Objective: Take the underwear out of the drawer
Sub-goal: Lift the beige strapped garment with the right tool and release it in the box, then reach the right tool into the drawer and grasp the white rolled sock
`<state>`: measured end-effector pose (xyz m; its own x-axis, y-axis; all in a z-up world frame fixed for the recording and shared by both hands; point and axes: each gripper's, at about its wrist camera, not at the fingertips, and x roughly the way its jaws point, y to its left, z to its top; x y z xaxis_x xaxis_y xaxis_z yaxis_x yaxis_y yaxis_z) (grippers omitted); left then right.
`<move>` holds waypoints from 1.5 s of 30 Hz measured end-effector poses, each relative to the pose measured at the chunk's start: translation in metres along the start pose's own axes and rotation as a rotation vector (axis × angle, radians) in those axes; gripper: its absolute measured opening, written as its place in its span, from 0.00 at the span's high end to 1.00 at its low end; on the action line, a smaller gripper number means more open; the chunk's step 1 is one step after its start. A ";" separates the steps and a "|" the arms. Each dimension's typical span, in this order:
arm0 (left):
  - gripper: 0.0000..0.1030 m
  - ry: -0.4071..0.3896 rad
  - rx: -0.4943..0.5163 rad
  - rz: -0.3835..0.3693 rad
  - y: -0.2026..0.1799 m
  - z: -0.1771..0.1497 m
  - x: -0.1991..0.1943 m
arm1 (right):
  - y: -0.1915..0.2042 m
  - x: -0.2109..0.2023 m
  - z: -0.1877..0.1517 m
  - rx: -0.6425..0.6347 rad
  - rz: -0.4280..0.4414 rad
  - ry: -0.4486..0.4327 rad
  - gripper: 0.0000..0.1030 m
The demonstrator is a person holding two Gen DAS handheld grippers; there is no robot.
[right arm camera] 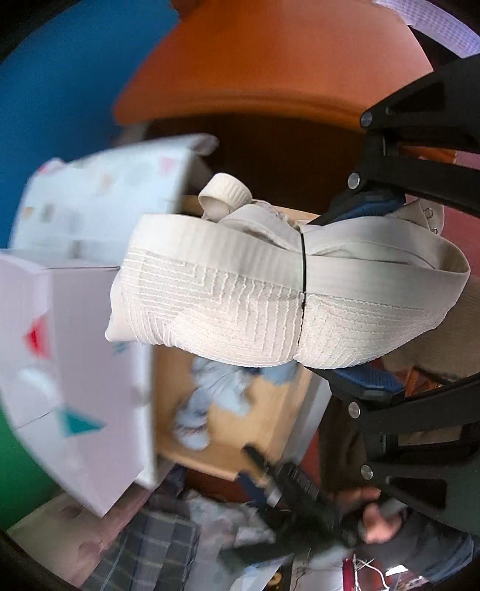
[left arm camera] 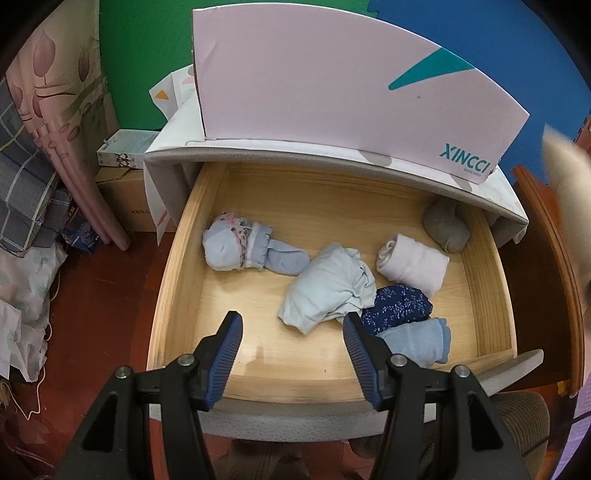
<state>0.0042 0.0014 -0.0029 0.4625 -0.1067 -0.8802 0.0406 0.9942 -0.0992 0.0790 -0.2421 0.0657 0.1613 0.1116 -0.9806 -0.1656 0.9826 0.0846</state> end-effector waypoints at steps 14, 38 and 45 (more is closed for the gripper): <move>0.44 0.008 -0.019 0.006 0.009 0.000 0.001 | 0.048 -0.028 0.173 -0.018 -0.085 -0.133 0.41; 0.44 0.021 -0.034 -0.001 0.008 0.002 0.005 | 0.054 0.044 0.223 -0.028 -0.055 -0.054 0.31; 0.44 0.037 -0.058 -0.010 0.015 0.001 0.006 | 0.053 0.005 0.147 -0.107 0.017 -0.084 0.31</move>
<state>0.0089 0.0151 -0.0094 0.4288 -0.1175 -0.8957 -0.0074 0.9910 -0.1335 0.2141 -0.1679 0.0910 0.2378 0.1443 -0.9605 -0.2711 0.9595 0.0771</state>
